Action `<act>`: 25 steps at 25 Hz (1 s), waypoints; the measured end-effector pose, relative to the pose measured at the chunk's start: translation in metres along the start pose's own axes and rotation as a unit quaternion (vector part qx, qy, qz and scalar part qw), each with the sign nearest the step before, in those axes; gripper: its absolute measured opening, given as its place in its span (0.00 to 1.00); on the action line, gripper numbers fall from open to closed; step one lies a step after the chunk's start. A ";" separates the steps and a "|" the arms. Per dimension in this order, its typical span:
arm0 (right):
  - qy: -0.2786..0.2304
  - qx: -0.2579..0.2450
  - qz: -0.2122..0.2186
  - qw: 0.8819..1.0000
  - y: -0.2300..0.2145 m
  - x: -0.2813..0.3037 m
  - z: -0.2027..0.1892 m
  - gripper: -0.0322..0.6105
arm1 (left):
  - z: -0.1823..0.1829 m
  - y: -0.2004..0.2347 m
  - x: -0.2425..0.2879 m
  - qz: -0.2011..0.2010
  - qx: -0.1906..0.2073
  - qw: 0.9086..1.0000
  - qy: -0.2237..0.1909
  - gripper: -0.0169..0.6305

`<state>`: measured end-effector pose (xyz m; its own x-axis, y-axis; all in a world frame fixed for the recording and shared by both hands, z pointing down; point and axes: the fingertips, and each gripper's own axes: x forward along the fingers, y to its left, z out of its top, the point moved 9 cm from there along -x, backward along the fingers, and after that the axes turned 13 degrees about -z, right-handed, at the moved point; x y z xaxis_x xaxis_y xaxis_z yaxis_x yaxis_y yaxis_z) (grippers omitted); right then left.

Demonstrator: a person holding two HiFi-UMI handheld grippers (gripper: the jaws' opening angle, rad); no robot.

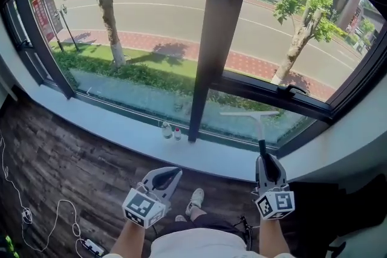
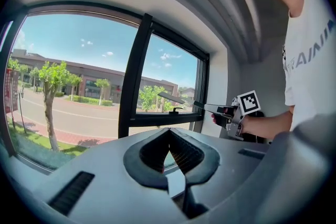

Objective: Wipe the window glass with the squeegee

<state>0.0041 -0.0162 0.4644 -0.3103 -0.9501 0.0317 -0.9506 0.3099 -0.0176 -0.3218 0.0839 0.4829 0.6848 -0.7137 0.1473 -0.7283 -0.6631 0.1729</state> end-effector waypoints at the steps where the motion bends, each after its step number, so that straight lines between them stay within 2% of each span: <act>1: 0.007 0.000 -0.005 1.000 -0.002 -0.012 -0.003 0.21 | -0.005 -0.008 -0.002 -0.003 -0.005 1.000 0.003 0.05; 4: 0.019 -0.001 -0.022 1.000 -0.016 -0.045 0.002 0.21 | -0.001 -0.030 -0.004 -0.014 -0.012 1.000 0.003 0.05; 8: 0.005 0.002 -0.047 0.999 -0.040 -0.078 0.021 0.21 | 0.011 -0.053 0.000 -0.024 -0.018 1.000 -0.004 0.05; 15: -0.014 -0.002 -0.080 0.997 -0.101 -0.134 0.041 0.21 | 0.024 -0.134 0.053 -0.086 0.009 0.996 0.004 0.05; 20: -0.024 0.001 -0.096 0.995 -0.158 -0.169 0.037 0.21 | 0.021 -0.182 0.084 -0.090 0.026 0.996 0.000 0.05; 25: -0.032 0.018 -0.096 0.995 -0.195 -0.179 0.039 0.21 | 0.029 -0.204 0.107 -0.077 0.032 0.997 -0.003 0.05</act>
<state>0.2457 0.0920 0.4228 -0.1212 -0.9923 -0.0264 -0.9911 0.1225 -0.0524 -0.1007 0.1366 0.4347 0.7880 -0.6041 0.1190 -0.6156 -0.7772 0.1306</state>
